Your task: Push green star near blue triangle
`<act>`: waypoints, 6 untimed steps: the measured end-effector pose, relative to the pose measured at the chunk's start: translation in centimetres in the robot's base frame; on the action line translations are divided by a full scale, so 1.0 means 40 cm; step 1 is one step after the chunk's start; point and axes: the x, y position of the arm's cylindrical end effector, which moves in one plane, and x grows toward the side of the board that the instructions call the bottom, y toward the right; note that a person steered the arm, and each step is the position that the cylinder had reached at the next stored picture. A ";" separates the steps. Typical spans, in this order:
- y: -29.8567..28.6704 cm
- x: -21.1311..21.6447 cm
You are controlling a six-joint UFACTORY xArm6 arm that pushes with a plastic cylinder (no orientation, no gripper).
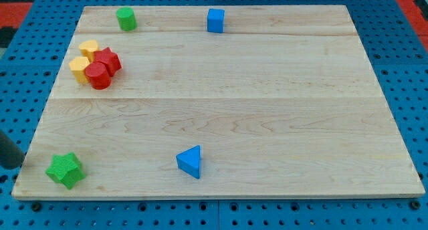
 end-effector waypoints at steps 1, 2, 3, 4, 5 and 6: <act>0.058 0.090; 0.094 0.120; 0.066 0.053; 0.182 0.045; 0.330 0.046; 0.468 0.054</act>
